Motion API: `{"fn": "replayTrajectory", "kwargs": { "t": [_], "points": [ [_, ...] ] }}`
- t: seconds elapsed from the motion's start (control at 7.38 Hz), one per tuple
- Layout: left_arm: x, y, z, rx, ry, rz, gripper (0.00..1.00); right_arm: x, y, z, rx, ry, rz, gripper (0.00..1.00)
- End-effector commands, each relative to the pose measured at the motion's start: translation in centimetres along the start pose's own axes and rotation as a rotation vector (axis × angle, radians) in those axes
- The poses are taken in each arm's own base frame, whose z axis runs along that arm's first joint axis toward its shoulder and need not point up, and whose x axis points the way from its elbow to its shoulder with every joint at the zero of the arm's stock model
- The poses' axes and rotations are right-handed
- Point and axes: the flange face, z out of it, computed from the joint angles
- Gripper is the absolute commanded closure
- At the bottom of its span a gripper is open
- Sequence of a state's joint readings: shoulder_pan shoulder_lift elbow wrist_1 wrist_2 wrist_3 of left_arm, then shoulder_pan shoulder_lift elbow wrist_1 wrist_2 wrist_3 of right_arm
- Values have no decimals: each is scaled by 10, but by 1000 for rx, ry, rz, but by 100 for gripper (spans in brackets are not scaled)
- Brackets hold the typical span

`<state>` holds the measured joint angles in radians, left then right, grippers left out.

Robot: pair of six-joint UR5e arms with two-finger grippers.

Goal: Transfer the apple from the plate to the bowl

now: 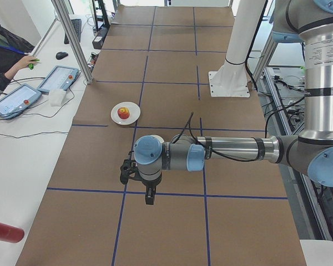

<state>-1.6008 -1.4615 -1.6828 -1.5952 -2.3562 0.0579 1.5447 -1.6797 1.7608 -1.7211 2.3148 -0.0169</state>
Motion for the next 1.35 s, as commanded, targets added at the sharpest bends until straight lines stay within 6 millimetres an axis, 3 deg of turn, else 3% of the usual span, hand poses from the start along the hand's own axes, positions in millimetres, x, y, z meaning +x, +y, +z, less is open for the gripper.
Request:
{"fn": "replayTrajectory", "kwargs": {
  "t": [0.0,0.14,0.41,0.54,0.81,0.95,1.22],
  "points": [
    [4,-3,-3,10,7,13,0,0,0,0,0,0,0,0],
    [9,-5,-5,16,37,17,0,0,0,0,0,0,0,0],
    [36,-41,-33,73,45,69,0,0,0,0,0,0,1,0],
    [71,-47,-43,88,50,128,0,0,0,0,0,0,0,0],
    [198,-67,-31,56,84,110,0,0,0,0,0,0,0,0],
    [248,-81,-25,41,108,96,0,0,0,0,0,0,1,0],
    [382,-109,8,12,85,15,0,0,0,0,0,0,1,0]
  ]
}}
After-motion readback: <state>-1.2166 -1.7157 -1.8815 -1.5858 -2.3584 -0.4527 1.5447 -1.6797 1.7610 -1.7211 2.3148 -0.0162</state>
